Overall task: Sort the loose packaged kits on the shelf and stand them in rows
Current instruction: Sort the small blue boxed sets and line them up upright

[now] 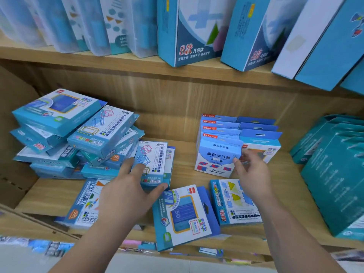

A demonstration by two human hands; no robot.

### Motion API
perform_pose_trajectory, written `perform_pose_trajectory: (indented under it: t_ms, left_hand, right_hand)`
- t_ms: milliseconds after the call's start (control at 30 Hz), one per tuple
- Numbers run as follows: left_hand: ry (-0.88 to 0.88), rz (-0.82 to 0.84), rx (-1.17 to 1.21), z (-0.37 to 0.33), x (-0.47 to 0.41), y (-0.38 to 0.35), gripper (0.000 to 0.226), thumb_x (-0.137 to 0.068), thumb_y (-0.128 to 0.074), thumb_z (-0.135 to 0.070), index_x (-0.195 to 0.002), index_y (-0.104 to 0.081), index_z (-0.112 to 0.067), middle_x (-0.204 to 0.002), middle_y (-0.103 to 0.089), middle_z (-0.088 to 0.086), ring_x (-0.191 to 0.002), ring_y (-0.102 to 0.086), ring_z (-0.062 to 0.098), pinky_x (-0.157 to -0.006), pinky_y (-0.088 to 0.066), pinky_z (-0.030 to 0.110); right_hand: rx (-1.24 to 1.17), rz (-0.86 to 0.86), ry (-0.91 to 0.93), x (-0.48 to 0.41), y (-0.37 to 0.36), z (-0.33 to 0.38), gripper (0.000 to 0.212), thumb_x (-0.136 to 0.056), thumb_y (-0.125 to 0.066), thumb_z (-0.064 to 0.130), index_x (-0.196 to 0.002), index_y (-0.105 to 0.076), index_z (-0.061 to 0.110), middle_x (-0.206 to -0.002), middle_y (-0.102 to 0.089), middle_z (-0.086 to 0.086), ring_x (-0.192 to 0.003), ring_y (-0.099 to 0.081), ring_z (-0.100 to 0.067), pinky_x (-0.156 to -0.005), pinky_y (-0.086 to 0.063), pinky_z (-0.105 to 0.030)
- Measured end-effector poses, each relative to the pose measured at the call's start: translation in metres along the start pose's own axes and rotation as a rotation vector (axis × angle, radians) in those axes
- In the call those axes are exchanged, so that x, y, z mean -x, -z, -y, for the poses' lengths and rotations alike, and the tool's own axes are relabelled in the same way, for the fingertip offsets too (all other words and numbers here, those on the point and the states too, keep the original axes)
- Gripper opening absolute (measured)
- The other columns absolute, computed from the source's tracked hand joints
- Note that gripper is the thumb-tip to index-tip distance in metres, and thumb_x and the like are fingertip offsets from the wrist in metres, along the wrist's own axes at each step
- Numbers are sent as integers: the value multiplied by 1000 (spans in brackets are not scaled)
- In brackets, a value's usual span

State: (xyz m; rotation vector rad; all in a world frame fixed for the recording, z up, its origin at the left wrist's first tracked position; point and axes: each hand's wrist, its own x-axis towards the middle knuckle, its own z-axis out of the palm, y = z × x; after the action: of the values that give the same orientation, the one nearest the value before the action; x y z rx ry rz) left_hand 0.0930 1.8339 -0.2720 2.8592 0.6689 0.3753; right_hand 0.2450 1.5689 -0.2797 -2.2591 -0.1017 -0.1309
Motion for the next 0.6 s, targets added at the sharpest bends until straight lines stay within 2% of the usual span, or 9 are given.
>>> perform_pose_trajectory:
  t_ms: [100,167,267,400,433,500,533,600]
  left_hand:
    - [5,11,13,-3,0,-1,72,-70,-59,-81,-119,-61,-28,-148,-49,-4,-103,-69,25,-72,-55,38]
    - [8,-4,37,-3,-2,-3,68,-71,-64,-75,-118,-62,-27,-145,-52,-4,-99,-71,25,-70,-55,38]
    - [-21,-57,87,-3,-1,-3,59,-67,-66,-68,-105,-71,-23,-132,-64,1,-84,-74,27,-63,-55,37]
    - [-70,-134,214,-5,4,5,59,-61,-60,-64,-96,-76,-19,-119,-72,4,-76,-75,24,-58,-58,35]
    - [-82,-154,247,-6,6,8,59,-62,-59,-63,-95,-77,-18,-119,-72,4,-76,-75,23,-58,-59,36]
    - [-121,-188,316,-9,9,15,56,-62,-60,-60,-95,-77,-18,-118,-73,4,-77,-76,22,-59,-61,38]
    - [-151,-204,352,-11,11,18,55,-62,-62,-59,-95,-78,-17,-119,-72,4,-79,-76,22,-60,-61,39]
    - [-239,-237,436,-14,16,22,52,-63,-66,-54,-96,-77,-16,-123,-70,5,-85,-75,20,-65,-62,40]
  right_hand:
    - [-83,-37,-80,1,-3,5,21,-95,-66,22,-111,-53,21,-87,-61,15,-76,-60,-1,-54,-37,-17]
    - [-118,-81,-87,3,-6,6,24,-93,-69,25,-105,-49,21,-84,-61,12,-78,-62,-7,-55,-39,-20]
    - [-174,-137,-99,11,-5,10,26,-91,-71,28,-104,-50,19,-83,-62,9,-75,-62,-9,-57,-41,-26]
    - [-364,-163,-86,32,-3,31,12,-93,-68,28,-95,-58,21,-82,-64,3,-75,-64,-17,-65,-50,-35]
    - [-406,-119,-88,38,-3,39,10,-93,-68,28,-90,-61,22,-79,-67,2,-74,-66,-18,-64,-52,-36]
    - [-487,56,-145,49,-6,58,13,-95,-65,30,-85,-67,21,-79,-71,-1,-70,-68,-17,-58,-53,-30]
    - [-522,164,-191,54,-9,67,15,-96,-64,32,-88,-69,20,-82,-73,-2,-69,-69,-16,-57,-53,-28]
    - [-622,313,-261,63,-13,84,19,-97,-61,35,-97,-70,18,-90,-76,-7,-72,-71,-18,-60,-56,-31]
